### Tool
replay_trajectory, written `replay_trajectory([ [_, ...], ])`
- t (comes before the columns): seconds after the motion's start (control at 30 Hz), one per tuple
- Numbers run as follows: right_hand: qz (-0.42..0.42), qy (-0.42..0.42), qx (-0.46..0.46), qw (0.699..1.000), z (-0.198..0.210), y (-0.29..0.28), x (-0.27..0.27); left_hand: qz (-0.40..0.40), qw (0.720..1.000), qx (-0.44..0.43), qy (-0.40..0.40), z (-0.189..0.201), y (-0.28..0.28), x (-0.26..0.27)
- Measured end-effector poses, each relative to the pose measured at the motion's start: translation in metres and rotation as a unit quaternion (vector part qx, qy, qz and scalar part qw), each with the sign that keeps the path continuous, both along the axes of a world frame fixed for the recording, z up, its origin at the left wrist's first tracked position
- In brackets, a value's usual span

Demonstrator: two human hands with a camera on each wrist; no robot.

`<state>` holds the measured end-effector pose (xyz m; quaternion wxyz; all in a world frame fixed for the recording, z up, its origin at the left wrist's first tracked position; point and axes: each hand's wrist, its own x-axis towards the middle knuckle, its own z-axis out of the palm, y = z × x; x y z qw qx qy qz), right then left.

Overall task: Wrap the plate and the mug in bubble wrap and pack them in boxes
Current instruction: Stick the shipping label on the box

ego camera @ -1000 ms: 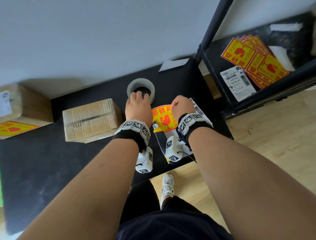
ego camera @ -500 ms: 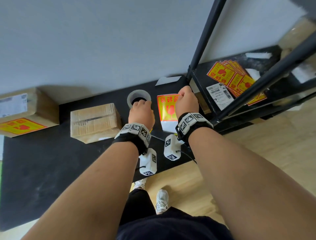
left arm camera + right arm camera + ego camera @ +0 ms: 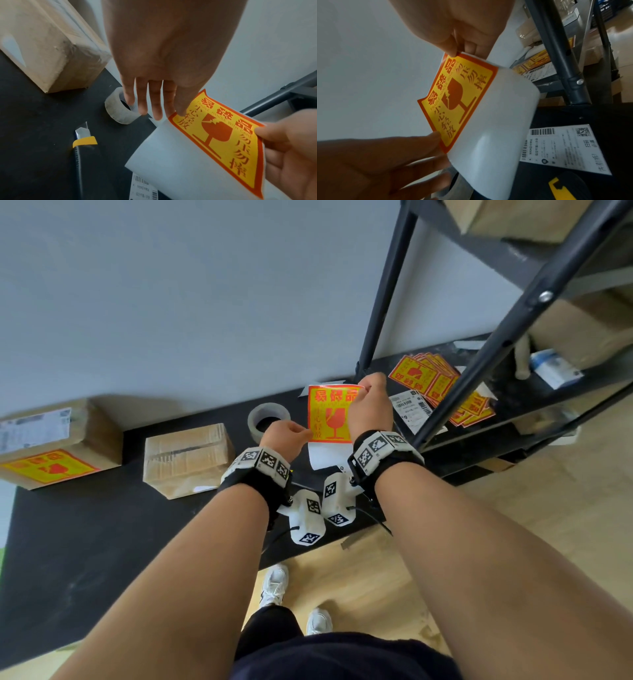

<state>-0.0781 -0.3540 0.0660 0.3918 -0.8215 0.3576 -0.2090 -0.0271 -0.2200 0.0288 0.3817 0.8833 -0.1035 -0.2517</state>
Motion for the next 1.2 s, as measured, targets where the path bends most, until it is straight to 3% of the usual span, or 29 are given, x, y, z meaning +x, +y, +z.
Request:
replay_trajectory([
  [0.1,0.005,0.001,0.027,1.000,-0.003,0.003,-0.009,0.027,1.000,-0.006,-0.002,0.002,0.008,-0.006],
  [0.23,0.059,0.068,0.094,0.992,-0.015,0.013,-0.021,0.086,0.995,-0.051,-0.003,0.003,0.021,-0.013],
  [0.57,0.075,0.081,0.107,0.988,-0.031,0.024,-0.044,0.144,0.982,-0.107,0.057,-0.004,0.049,-0.032],
  [0.67,0.090,0.097,0.061,0.989,-0.030,0.026,-0.046,0.147,0.982,-0.112,0.046,-0.003,0.048,-0.034],
  [0.8,0.133,0.126,-0.105,0.977,-0.031,0.027,-0.047,0.123,0.988,-0.088,0.023,0.000,0.045,-0.033],
  [0.97,0.236,0.123,-0.105,0.958,-0.036,0.036,-0.046,0.095,0.992,-0.077,0.014,-0.004,0.039,-0.036],
  [1.2,0.267,0.158,-0.098,0.946,-0.036,0.034,-0.050,0.057,0.996,-0.060,0.018,-0.002,0.032,-0.040],
])
